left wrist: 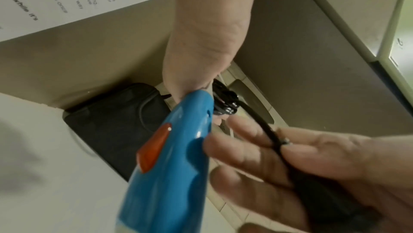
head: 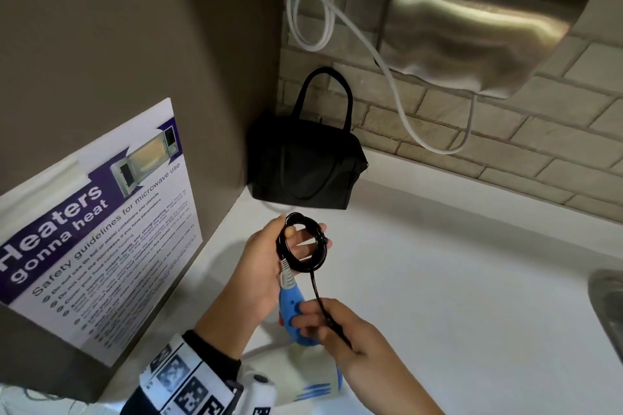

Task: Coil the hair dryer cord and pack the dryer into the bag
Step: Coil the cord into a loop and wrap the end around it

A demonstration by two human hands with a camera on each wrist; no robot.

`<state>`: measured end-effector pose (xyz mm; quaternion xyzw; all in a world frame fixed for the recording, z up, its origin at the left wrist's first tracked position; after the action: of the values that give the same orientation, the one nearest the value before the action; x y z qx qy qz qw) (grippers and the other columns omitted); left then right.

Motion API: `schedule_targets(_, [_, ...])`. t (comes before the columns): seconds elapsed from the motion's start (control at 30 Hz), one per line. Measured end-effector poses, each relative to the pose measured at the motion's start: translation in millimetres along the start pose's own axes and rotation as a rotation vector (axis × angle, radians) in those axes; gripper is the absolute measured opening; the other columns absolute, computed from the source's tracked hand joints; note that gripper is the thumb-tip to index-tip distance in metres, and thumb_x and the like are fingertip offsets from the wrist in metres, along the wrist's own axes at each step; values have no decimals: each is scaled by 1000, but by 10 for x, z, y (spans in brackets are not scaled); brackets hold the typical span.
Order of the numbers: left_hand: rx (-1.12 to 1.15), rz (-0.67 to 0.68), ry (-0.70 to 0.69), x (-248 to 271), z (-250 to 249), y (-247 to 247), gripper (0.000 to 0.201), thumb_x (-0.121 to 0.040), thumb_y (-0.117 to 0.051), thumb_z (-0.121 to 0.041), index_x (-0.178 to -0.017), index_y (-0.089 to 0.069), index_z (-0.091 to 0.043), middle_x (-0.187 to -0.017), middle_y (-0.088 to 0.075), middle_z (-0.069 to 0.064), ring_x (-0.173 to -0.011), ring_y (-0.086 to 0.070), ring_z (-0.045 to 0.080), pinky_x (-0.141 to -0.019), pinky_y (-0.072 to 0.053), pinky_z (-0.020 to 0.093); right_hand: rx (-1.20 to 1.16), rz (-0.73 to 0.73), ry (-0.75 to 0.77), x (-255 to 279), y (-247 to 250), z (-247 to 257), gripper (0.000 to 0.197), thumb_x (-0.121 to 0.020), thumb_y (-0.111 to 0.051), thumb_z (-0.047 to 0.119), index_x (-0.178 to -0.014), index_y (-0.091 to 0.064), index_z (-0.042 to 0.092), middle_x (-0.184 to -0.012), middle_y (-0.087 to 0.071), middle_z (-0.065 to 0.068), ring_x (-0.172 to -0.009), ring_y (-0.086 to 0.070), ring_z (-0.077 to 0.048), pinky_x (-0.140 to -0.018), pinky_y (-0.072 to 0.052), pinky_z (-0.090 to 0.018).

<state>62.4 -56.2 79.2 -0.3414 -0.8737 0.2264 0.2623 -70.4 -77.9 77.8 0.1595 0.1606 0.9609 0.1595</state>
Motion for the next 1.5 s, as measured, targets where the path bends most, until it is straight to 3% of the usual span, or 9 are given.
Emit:
schedule_targets(0.23, [-248,-65,-244,95,-214,-82,41,-81,-62,-39,-98,-64,-2,-93,-76,12,-83,-74,32,-75,-60,42,-42,-38,78,-60,54,313,11,-96,-51,28,-100,-61,31,-67,-65,5,-63,-56,-5,-61,-43,-17])
schedule_targets(0.5, [-206,-201,-324,65,-293,70,32,-83,-66,-34,-89,-66,-2,-80,-77,9,-67,-74,31,-69,-60,38,160,-155,128,139,64,285,24,-100,-36,28,-81,-50,34,-55,-59,5,-58,-54,-4,-61,-43,-13])
schedule_targets(0.67, [-235,-121,-329,78,-280,-11,37,-76,-65,-39,-90,-65,-5,-85,-77,9,-76,-74,32,-77,-57,41,522,-270,172,105,281,113,45,-85,-27,69,-91,-61,39,-75,-52,8,-80,-48,-8,-76,-37,-17])
schedule_targets(0.77, [-273,-62,-325,108,-275,-111,31,-76,-65,-36,-88,-64,-7,-88,-77,8,-80,-74,30,-79,-57,38,529,-249,71,11,413,38,22,-92,-41,48,-92,-61,38,-70,-56,4,-71,-52,-11,-66,-39,-18])
schedule_targets(0.87, [-297,-48,-319,120,-267,-136,15,-82,-67,-19,-87,-65,-6,-88,-77,8,-81,-74,29,-81,-56,39,122,-137,-93,-46,373,-81,21,-96,-48,24,-89,-67,27,-61,-64,1,-56,-56,-9,-60,-46,-18])
schedule_targets(1.0, [-340,-36,-315,149,-256,-161,5,-83,-67,-8,-87,-65,-5,-86,-77,9,-80,-74,29,-80,-56,39,-669,-162,-230,-106,266,-165,22,-97,-48,11,-107,-66,5,-94,-74,-20,-86,-71,-25,-75,-59,-25])
schedule_targets(1.2, [-386,-59,-335,135,-233,-149,41,-70,-78,-44,-84,-68,-6,-88,-74,20,-88,-72,31,-88,-55,46,-1263,-430,-131,-219,475,-196,19,-90,-51,-7,-107,-54,-1,-85,-68,-20,-77,-72,-25,-79,-59,-34])
schedule_targets(1.33, [-446,-58,-323,141,-247,-176,44,-75,-50,-57,-87,-67,-18,-72,-75,-4,-68,-70,7,-73,-54,24,-1273,-488,-39,-258,572,-186,29,-90,-52,-5,-118,-50,4,-90,-70,-15,-64,-69,-16,-62,-60,-25])
schedule_targets(1.5, [-497,-109,-301,161,-212,-140,35,-88,-43,-55,-77,-63,-28,-64,-60,-8,-67,-58,5,-70,-44,19,-867,-430,-51,-260,600,-130,17,-92,-53,-3,-103,-65,1,-72,-69,-3,-61,-56,-10,-53,-47,-18])
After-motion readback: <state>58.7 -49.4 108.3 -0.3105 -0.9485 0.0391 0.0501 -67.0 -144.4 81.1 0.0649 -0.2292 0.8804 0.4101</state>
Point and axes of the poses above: each hand's wrist, its own x-axis away from the middle knuckle, its own y-axis out of the back of the hand, z = x × y, the point moved 10 cm from there along -x, towards the middle knuckle
